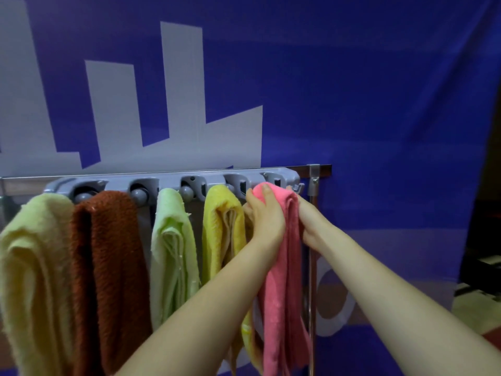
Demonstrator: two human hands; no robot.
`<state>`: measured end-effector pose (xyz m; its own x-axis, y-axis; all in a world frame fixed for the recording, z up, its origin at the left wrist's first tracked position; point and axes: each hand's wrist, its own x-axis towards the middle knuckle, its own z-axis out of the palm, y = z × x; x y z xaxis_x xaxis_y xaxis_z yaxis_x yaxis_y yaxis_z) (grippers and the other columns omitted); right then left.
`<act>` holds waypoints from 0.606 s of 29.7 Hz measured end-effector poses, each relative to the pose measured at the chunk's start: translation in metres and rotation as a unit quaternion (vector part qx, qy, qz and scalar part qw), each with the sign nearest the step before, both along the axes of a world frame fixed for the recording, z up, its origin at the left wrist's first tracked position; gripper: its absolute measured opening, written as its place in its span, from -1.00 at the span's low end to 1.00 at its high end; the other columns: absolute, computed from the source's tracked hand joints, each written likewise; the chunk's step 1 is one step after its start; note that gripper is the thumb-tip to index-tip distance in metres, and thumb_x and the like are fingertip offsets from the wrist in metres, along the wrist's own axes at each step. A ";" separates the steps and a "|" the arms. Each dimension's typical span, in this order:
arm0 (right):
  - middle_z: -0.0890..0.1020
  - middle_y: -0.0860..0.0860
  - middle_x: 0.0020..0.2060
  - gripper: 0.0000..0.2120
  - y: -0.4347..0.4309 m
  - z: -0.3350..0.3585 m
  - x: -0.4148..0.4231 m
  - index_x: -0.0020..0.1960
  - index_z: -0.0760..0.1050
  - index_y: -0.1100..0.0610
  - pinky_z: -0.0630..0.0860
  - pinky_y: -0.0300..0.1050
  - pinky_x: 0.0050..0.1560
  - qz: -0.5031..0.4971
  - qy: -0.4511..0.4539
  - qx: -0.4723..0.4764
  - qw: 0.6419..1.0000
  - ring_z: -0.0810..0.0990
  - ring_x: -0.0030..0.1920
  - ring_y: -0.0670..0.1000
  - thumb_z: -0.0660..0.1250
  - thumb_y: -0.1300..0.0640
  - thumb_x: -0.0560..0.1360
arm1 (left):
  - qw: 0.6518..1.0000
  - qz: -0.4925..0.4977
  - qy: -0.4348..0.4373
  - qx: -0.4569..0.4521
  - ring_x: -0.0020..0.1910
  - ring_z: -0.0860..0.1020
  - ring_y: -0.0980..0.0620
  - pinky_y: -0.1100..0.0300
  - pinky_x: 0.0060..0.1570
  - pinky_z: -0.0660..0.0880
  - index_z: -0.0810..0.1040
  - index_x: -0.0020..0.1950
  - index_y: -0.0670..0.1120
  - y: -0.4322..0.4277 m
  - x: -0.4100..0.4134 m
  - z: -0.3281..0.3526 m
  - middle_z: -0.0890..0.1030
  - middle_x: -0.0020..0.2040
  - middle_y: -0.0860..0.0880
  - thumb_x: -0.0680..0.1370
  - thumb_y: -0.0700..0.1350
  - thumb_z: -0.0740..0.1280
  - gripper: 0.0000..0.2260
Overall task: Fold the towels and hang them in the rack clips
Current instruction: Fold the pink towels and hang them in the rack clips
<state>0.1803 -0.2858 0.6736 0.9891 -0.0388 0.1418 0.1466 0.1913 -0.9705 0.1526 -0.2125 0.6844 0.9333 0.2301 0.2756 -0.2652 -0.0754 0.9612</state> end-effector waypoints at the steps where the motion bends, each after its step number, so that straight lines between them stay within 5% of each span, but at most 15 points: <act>1: 0.68 0.09 -0.03 -0.61 -0.002 0.001 -0.010 0.21 0.46 0.15 0.58 -0.18 -0.06 -0.010 -0.007 0.008 1.000 0.66 -0.05 -0.01 0.14 -0.08 0.55 | 1.000 -0.016 0.006 0.006 0.46 0.13 -0.16 0.01 0.42 0.06 0.07 0.47 -0.09 -0.002 -0.009 -0.001 0.13 0.48 -0.21 0.60 0.04 -0.03 -0.54; 3: 0.56 0.12 0.20 -0.59 -0.006 -0.004 -0.020 0.31 0.35 0.13 0.49 -0.07 0.16 -0.016 -0.026 0.025 0.999 0.55 0.16 0.06 0.09 -0.07 0.56 | 0.999 -0.046 -0.002 0.008 0.49 0.06 -0.11 0.04 0.43 0.01 -0.02 0.49 -0.05 -0.003 -0.023 -0.008 0.02 0.52 -0.15 0.61 0.04 -0.05 -0.53; 5: 0.50 0.03 0.21 -0.65 -0.009 -0.003 -0.042 0.31 0.29 0.04 0.42 -0.04 0.17 -0.016 -0.048 0.014 0.999 0.49 0.19 0.02 0.05 -0.04 0.58 | 0.998 -0.063 0.001 0.019 0.50 0.03 -0.09 0.03 0.44 -0.02 -0.06 0.49 -0.01 -0.002 -0.037 -0.010 -0.03 0.53 -0.10 0.60 0.06 -0.06 -0.52; 9: 0.34 -0.02 0.35 -0.61 -0.016 -0.013 -0.095 0.39 0.18 -0.05 0.18 0.10 0.32 -0.025 -0.051 -0.054 0.997 0.29 0.36 -0.02 0.03 -0.05 0.57 | 0.996 -0.070 0.013 0.046 0.51 0.01 -0.07 0.02 0.45 -0.05 -0.03 0.49 0.01 -0.001 -0.072 -0.026 0.02 0.53 -0.09 0.60 0.08 -0.05 -0.52; 12: 0.37 -0.03 0.34 -0.64 -0.021 -0.042 -0.127 0.36 0.24 -0.04 0.19 0.06 0.33 -0.022 -0.044 -0.082 0.995 0.30 0.35 -0.05 0.06 -0.03 0.57 | 0.989 -0.136 0.012 0.047 0.48 0.12 -0.04 0.05 0.45 0.06 0.07 0.47 -0.03 -0.003 -0.101 -0.062 0.14 0.51 -0.07 0.61 0.04 -0.02 -0.56; 15: 0.46 -0.06 0.16 -0.74 -0.026 -0.086 -0.159 0.25 0.32 -0.07 0.29 0.00 0.26 -0.008 -0.030 -0.091 0.995 0.39 0.30 -0.03 0.10 0.02 0.56 | 0.985 -0.164 0.018 0.052 0.20 0.48 0.16 0.40 0.13 0.36 0.23 0.39 -0.13 -0.004 -0.135 -0.109 0.40 0.32 -0.05 0.62 -0.04 0.01 -0.63; 17: 0.51 -0.09 0.02 -0.81 -0.026 -0.125 -0.174 0.16 0.36 -0.05 0.34 -0.04 0.18 0.003 -0.014 -0.095 0.995 0.47 0.18 -0.05 0.11 0.08 0.56 | 0.981 -0.184 0.027 0.046 -0.01 0.47 0.26 0.59 -0.22 0.32 0.31 0.31 -0.20 -0.003 -0.146 -0.143 0.46 0.20 -0.08 0.62 -0.10 0.02 -0.68; 18: 0.52 -0.09 -0.01 -0.83 -0.027 -0.188 -0.202 0.12 0.37 -0.04 0.36 -0.05 0.16 0.000 0.063 -0.105 0.993 0.49 0.10 -0.09 0.12 0.10 0.56 | 0.973 -0.198 0.100 0.058 0.02 0.42 0.21 0.56 -0.26 0.32 0.33 0.28 -0.21 -0.005 -0.173 -0.196 0.47 0.18 -0.09 0.62 -0.10 0.02 -0.69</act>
